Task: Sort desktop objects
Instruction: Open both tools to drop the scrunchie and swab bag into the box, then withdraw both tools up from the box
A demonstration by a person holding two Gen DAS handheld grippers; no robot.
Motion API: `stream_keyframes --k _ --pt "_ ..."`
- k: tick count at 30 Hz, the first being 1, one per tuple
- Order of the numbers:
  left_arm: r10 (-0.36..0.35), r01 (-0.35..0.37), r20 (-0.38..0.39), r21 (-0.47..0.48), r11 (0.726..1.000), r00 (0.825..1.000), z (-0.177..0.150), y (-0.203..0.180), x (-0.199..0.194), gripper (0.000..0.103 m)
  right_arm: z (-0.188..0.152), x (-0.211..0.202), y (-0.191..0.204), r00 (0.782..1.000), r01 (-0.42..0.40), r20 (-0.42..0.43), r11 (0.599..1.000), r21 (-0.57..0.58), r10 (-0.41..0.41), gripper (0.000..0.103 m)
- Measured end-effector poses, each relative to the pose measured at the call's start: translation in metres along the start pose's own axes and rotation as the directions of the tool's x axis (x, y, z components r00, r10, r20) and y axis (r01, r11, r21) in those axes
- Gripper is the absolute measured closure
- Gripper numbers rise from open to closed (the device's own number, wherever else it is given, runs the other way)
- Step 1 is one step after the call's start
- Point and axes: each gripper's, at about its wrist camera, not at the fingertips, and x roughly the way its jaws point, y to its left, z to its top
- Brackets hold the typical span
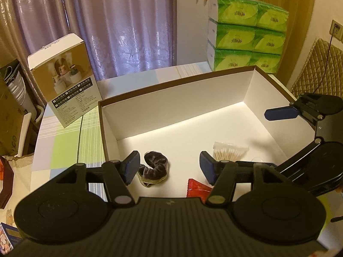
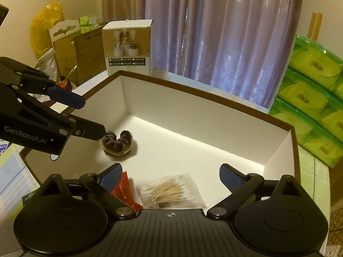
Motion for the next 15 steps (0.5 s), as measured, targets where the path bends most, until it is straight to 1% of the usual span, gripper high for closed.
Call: stream_keyframes --k 3,5,8,13,15 --pt "0.0 0.0 0.012 -0.008 1.0 1.0 -0.001 0.001 -0.007 0.044 0.0 -0.007 -0.003 1.0 0.012 0.009 1.0 0.027 -0.012 0.008" --pt "0.001 -0.001 0.022 -0.015 1.0 1.0 -0.003 0.002 -0.014 0.04 -0.002 -0.015 -0.006 1.0 0.017 0.02 0.998 0.056 -0.018 0.008" --pt "0.005 -0.004 0.036 -0.028 1.0 0.999 -0.008 0.004 -0.026 0.04 -0.007 -0.031 -0.011 0.999 0.027 0.037 0.995 0.091 -0.031 0.008" --pt "0.012 -0.007 0.067 -0.07 0.998 0.998 -0.02 0.013 -0.057 0.039 -0.019 -0.064 -0.017 0.996 0.041 0.076 0.987 0.155 -0.054 0.008" --pt "0.028 -0.021 0.085 -0.081 0.996 0.996 -0.027 0.015 -0.072 0.035 -0.026 -0.08 -0.017 0.993 0.049 0.093 0.983 0.18 -0.066 0.008"
